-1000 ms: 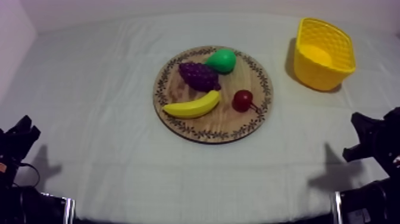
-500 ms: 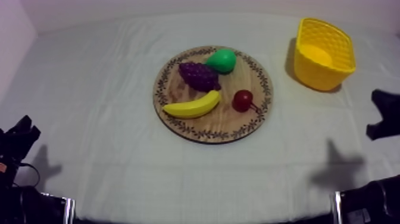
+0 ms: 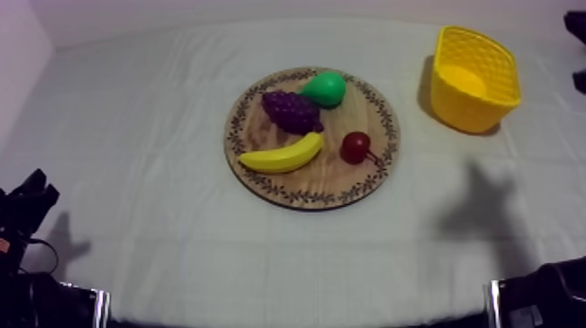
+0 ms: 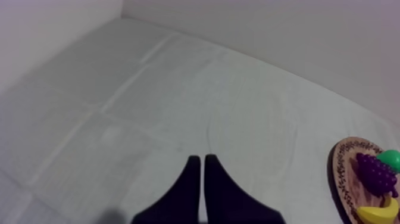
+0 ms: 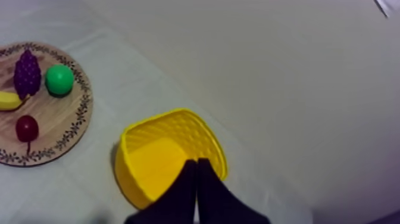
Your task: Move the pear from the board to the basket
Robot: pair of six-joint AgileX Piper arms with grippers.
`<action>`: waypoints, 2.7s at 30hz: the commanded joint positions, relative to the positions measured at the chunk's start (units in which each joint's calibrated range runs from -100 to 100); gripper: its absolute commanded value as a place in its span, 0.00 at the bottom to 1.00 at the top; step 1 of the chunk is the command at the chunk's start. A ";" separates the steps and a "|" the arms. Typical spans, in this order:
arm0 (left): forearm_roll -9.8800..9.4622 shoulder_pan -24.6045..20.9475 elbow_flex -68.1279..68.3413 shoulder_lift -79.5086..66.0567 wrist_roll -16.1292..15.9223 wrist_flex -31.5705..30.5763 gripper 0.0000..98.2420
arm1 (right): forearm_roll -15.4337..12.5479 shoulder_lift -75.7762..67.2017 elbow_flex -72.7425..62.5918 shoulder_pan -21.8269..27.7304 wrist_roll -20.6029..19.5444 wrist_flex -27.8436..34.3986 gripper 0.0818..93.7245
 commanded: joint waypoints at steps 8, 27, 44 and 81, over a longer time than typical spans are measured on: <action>0.04 -0.03 0.04 -0.04 0.02 0.01 0.00 | -0.43 24.01 -25.00 -5.03 3.28 9.40 0.00; 0.04 -0.03 0.04 -0.04 0.02 0.01 0.00 | 5.22 56.67 -39.50 -18.63 -3.28 3.95 0.01; 0.04 -0.03 0.04 -0.04 0.01 0.01 0.00 | 9.52 70.29 -35.91 -22.25 -7.28 -4.29 0.01; 0.04 -0.03 0.04 -0.04 0.01 0.01 0.00 | 11.56 82.77 -38.35 -22.56 -9.30 -12.63 0.82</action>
